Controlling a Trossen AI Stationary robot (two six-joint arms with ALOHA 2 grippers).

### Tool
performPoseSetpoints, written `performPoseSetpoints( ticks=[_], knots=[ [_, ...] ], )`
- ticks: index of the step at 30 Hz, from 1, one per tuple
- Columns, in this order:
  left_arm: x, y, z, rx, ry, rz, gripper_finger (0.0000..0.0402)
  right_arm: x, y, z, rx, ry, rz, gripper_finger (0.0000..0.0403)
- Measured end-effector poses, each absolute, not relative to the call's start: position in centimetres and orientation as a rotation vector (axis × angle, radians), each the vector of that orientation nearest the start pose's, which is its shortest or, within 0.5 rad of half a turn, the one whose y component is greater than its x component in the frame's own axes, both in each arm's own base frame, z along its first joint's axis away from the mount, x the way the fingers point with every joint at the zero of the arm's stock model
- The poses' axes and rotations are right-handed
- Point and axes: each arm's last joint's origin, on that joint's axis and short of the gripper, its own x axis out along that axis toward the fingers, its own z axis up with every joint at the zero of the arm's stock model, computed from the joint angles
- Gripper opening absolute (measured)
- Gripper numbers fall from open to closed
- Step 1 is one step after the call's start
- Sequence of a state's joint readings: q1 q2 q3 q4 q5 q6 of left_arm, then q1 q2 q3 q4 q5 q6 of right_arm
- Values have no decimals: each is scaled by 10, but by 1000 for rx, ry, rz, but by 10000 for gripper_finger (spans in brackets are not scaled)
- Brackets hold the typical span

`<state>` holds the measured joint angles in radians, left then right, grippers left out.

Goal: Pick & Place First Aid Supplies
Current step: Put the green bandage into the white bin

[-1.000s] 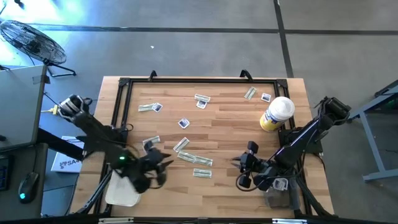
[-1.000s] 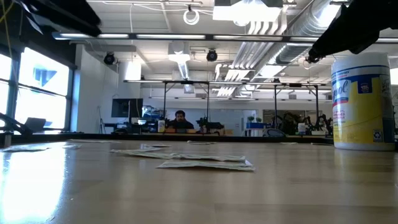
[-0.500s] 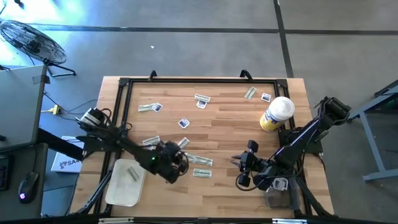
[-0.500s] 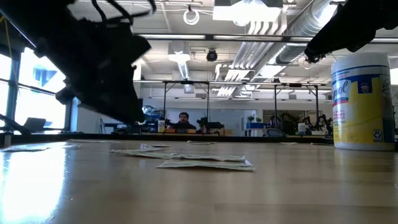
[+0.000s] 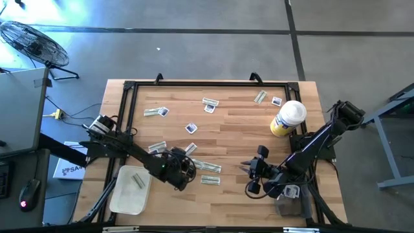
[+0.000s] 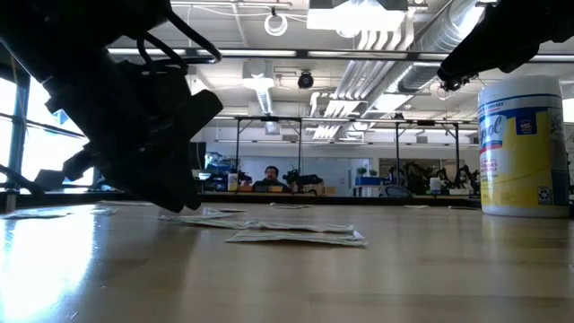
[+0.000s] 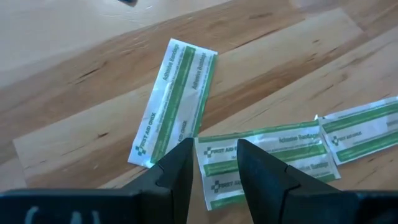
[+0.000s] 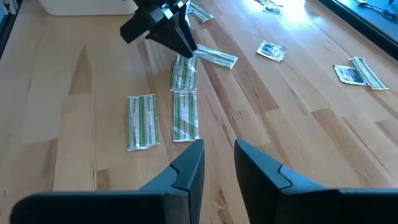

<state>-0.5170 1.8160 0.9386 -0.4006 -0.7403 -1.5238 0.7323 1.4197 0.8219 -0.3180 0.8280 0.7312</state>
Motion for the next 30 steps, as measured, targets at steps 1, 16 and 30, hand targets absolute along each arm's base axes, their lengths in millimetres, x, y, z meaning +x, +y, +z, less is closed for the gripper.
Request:
performPoseSetpoints(
  ticks=[1,16,30],
  knots=[
    [281,-137,124,-632,614,848,122,215,165,207,62,566,-310,82],
    [280,-139,123,-679,665,842,122,215,164,207,57,557,-321,82],
    [282,-142,112,-657,663,844,99,215,164,207,58,559,-318,82]
  ],
)
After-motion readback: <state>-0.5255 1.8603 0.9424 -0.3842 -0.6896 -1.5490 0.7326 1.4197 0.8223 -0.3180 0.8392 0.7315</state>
